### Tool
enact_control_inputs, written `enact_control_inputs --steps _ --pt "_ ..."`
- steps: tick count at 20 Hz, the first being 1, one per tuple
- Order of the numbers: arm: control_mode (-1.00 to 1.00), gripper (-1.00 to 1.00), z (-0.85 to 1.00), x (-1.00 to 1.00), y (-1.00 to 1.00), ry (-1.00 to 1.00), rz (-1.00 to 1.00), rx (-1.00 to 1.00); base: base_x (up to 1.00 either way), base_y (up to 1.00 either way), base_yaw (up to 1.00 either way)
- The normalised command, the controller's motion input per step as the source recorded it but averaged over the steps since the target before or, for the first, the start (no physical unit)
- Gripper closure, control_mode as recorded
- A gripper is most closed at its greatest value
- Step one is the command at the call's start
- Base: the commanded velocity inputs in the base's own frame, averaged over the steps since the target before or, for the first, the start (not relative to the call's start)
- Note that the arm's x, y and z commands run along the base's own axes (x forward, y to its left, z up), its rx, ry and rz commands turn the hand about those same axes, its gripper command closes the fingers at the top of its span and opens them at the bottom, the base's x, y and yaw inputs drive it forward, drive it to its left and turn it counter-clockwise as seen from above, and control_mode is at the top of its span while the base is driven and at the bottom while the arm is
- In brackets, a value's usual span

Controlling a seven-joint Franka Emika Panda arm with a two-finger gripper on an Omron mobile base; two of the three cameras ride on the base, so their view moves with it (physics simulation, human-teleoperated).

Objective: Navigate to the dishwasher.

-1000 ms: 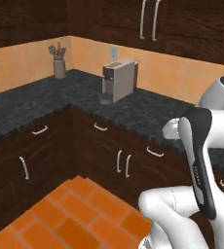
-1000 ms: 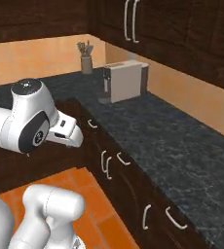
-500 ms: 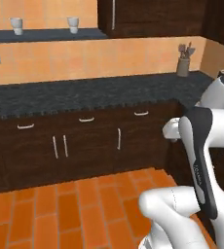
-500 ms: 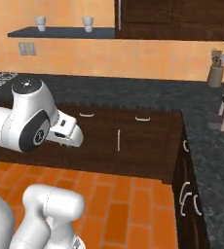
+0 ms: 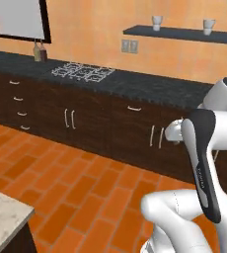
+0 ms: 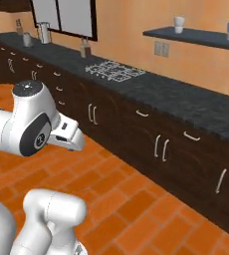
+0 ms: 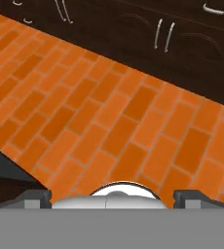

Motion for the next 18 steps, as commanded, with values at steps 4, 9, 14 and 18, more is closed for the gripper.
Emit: enact_control_inputs --steps 4,9,14,18 --pt "1.00 -1.00 0.00 0.00 0.00 0.00 0.00 0.00 -0.23 0.00 1.00" --pt "1.00 -1.00 0.00 0.00 0.00 0.00 0.00 0.00 -0.23 0.00 1.00" --pt "1.00 -1.00 0.00 0.00 0.00 0.00 0.00 0.00 -0.08 -0.69 0.65" --pt "1.00 -1.00 0.00 0.00 0.00 0.00 0.00 0.00 0.24 -1.00 0.10"
